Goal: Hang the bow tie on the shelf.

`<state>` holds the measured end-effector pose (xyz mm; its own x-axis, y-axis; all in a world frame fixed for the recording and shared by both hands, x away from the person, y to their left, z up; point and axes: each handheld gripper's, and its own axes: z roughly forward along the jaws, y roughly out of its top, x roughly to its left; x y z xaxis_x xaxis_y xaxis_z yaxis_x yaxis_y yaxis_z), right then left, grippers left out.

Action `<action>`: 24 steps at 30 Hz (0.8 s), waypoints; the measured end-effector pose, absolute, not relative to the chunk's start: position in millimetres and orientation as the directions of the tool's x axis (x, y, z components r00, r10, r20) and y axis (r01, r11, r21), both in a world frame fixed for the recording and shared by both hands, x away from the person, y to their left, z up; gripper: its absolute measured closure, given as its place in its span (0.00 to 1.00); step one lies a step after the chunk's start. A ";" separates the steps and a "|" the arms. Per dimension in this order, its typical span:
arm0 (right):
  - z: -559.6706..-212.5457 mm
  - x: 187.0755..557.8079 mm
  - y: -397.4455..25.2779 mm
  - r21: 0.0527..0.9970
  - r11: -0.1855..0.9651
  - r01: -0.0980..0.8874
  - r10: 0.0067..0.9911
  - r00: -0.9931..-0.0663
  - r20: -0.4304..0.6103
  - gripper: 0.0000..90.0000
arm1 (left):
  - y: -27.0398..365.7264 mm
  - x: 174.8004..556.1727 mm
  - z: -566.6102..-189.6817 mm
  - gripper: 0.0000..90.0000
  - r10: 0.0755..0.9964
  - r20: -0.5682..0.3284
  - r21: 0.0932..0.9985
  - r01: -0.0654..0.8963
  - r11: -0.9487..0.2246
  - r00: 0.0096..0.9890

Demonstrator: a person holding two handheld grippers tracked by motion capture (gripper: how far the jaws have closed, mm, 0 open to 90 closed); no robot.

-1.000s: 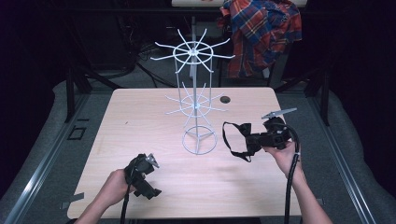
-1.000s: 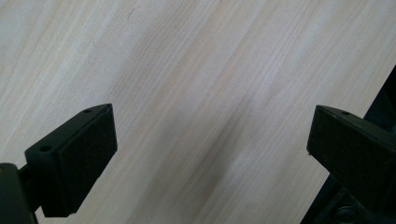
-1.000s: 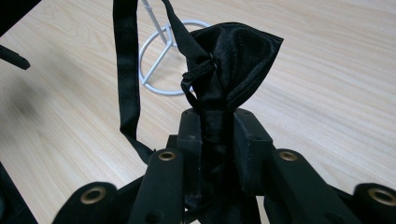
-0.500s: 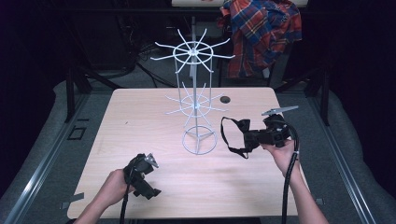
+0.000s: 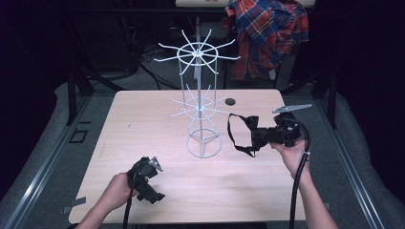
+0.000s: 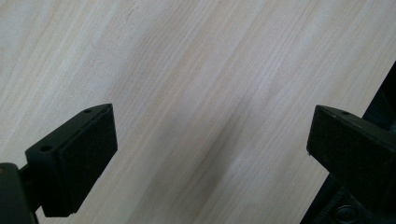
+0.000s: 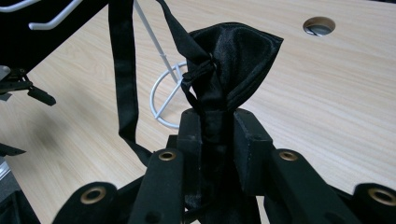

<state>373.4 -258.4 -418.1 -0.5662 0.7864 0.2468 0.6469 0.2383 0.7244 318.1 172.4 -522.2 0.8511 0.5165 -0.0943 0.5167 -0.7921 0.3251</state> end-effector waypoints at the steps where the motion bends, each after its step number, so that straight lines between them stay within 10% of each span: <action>1: -418.1 373.4 -258.4 0.724 0.238 0.647 0.786 -0.566 0.247 0.82 | 172.4 318.1 -522.2 0.02 0.516 -0.094 0.325 0.517 -0.792 0.851; 24: -418.9 402.8 -246.2 0.725 0.195 0.660 0.783 -0.550 0.289 0.83 | 170.9 319.1 -523.2 0.02 0.511 -0.092 0.321 0.511 -0.797 0.854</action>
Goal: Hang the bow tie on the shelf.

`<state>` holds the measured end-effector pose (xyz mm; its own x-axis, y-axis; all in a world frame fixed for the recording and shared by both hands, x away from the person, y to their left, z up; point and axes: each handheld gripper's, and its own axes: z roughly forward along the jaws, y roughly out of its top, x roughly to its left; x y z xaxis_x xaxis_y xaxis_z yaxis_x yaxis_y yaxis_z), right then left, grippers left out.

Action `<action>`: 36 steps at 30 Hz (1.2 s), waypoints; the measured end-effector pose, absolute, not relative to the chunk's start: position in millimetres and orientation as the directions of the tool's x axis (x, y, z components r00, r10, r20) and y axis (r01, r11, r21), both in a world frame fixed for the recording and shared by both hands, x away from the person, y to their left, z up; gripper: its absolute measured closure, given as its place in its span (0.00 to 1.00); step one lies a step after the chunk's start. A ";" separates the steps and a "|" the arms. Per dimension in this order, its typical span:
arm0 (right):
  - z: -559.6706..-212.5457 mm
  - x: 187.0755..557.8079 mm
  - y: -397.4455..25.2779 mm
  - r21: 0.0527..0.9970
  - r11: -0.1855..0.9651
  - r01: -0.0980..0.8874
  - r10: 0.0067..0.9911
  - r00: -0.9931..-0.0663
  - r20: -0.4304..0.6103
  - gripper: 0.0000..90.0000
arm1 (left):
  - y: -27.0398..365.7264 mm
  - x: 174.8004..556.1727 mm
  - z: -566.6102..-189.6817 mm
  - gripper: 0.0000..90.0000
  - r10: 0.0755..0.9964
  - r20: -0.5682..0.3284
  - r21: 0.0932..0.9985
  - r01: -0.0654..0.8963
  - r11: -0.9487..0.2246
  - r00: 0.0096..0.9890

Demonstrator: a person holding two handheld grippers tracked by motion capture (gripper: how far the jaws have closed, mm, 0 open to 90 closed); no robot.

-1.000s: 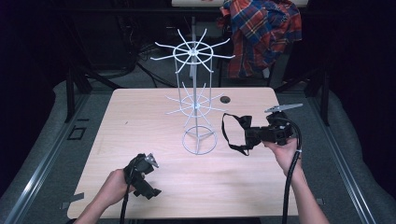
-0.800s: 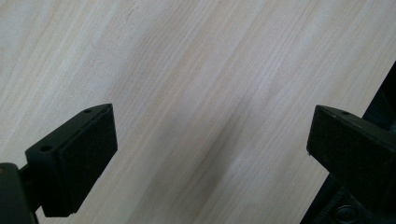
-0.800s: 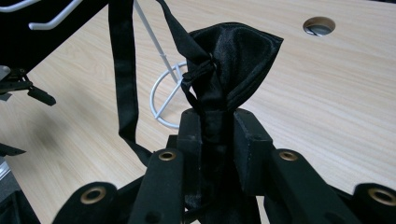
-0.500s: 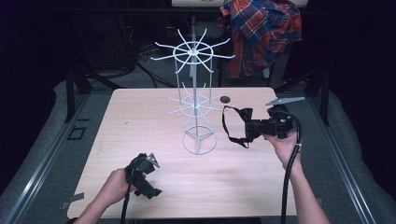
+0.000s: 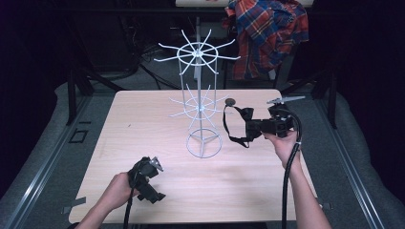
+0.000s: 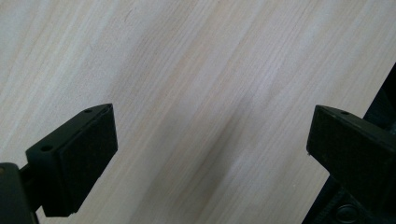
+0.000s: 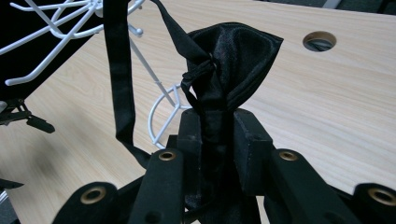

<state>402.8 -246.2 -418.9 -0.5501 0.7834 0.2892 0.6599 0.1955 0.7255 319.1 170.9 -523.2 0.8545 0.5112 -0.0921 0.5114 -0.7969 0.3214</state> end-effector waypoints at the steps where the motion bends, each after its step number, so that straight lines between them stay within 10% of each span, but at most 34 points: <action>1: -419.6 402.9 -244.5 0.727 0.192 0.659 0.785 -0.547 0.289 0.83 | 170.8 319.1 -523.0 0.02 0.510 -0.093 0.319 0.511 -0.798 0.855; 36: -442.3 413.7 -212.9 0.695 0.245 0.676 0.788 -0.556 0.263 0.82 | 173.3 317.3 -522.6 0.02 0.510 -0.102 0.325 0.513 -0.794 0.854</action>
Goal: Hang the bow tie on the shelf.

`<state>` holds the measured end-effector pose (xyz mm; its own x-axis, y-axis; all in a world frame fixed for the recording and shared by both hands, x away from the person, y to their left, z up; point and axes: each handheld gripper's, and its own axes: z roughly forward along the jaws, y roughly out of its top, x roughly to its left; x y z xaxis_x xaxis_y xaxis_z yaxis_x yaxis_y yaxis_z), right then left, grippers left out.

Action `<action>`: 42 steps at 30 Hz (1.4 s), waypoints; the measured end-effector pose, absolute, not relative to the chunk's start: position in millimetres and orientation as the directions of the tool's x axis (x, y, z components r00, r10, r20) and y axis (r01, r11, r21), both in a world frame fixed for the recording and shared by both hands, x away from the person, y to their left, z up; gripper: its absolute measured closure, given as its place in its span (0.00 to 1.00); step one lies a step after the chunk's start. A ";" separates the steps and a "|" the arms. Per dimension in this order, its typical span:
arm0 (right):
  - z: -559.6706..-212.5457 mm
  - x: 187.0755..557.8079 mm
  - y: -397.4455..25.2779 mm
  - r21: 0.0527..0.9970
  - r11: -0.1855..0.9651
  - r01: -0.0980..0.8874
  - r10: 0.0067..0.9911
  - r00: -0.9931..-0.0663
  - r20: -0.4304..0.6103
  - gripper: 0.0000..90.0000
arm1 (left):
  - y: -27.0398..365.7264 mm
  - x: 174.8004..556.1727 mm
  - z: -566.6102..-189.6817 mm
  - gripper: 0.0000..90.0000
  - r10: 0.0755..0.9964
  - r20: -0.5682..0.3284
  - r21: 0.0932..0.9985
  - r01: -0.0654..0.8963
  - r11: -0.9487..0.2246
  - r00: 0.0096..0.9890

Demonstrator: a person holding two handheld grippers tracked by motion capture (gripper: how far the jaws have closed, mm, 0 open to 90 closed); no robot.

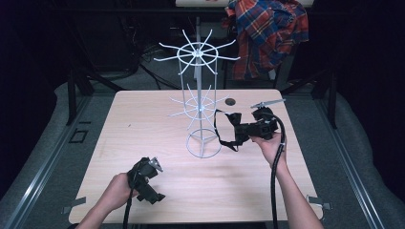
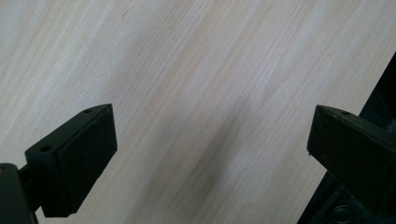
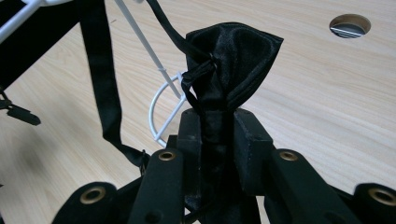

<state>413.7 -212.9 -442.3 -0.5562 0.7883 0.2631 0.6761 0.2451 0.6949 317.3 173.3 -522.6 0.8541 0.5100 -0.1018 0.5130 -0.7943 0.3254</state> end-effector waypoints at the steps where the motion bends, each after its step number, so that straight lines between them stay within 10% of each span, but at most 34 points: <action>1: -442.8 414.1 -212.7 0.692 0.248 0.678 0.788 -0.557 0.263 0.82 | 173.3 317.3 -522.6 0.02 0.510 -0.102 0.325 0.513 -0.794 0.854; 42: -471.6 433.0 -190.4 0.648 0.268 0.713 0.787 -0.550 0.280 0.81 | 189.1 310.4 -525.9 0.02 0.553 -0.112 0.311 0.558 -0.769 0.826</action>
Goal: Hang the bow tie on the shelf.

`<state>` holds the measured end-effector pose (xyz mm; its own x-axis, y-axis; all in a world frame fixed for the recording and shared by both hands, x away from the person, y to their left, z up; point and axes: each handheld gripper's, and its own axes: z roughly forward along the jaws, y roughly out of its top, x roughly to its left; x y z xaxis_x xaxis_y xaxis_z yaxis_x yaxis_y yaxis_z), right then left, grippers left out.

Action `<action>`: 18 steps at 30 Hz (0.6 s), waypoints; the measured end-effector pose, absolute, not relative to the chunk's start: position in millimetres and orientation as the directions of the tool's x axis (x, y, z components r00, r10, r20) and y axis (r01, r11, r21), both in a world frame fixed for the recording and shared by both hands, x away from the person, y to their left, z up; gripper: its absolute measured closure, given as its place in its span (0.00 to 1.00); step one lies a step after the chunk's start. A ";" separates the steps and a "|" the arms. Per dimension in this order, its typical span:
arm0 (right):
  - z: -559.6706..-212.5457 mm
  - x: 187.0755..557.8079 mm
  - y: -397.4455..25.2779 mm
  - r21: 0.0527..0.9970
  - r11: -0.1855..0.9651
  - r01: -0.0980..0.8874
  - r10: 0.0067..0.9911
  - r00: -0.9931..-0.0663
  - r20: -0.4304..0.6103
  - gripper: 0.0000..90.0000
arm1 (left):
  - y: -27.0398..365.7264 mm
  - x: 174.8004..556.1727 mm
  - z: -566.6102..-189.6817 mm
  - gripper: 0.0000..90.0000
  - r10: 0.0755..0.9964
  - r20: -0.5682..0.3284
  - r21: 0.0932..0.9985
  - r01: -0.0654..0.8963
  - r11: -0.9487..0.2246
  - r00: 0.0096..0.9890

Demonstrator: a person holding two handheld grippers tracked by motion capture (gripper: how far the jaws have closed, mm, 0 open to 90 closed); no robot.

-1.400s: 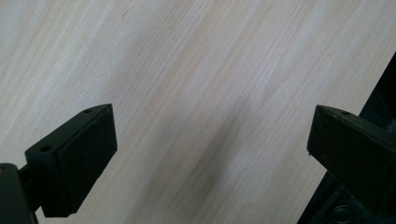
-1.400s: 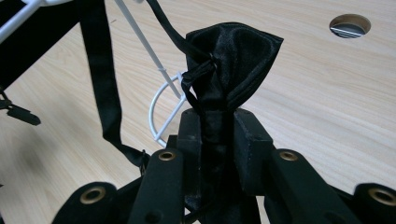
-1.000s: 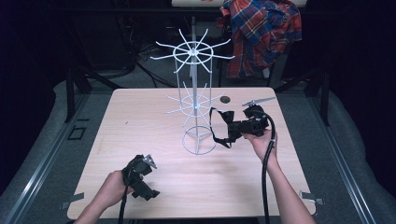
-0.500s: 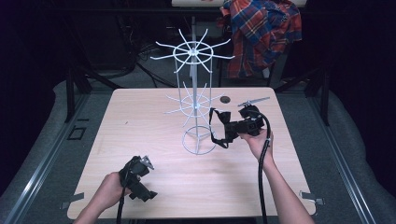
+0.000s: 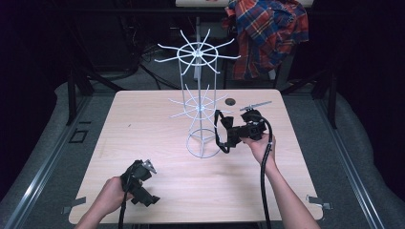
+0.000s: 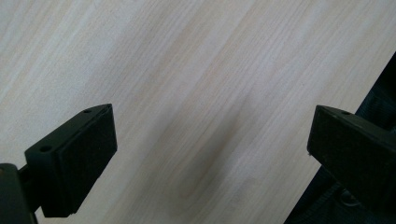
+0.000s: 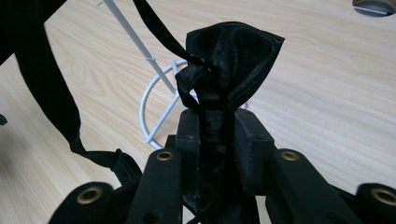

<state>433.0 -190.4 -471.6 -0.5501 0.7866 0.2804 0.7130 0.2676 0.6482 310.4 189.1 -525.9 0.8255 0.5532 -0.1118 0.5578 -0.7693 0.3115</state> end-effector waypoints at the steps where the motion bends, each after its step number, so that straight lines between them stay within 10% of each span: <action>1: -473.6 433.3 -188.7 0.644 0.272 0.715 0.786 -0.551 0.280 0.81 | 188.9 310.1 -526.1 0.02 0.554 -0.114 0.312 0.560 -0.768 0.824; 18: -489.7 433.0 -174.9 0.611 0.300 0.733 0.775 -0.560 0.292 0.80 | 187.9 309.4 -526.7 0.02 0.550 -0.113 0.301 0.556 -0.775 0.828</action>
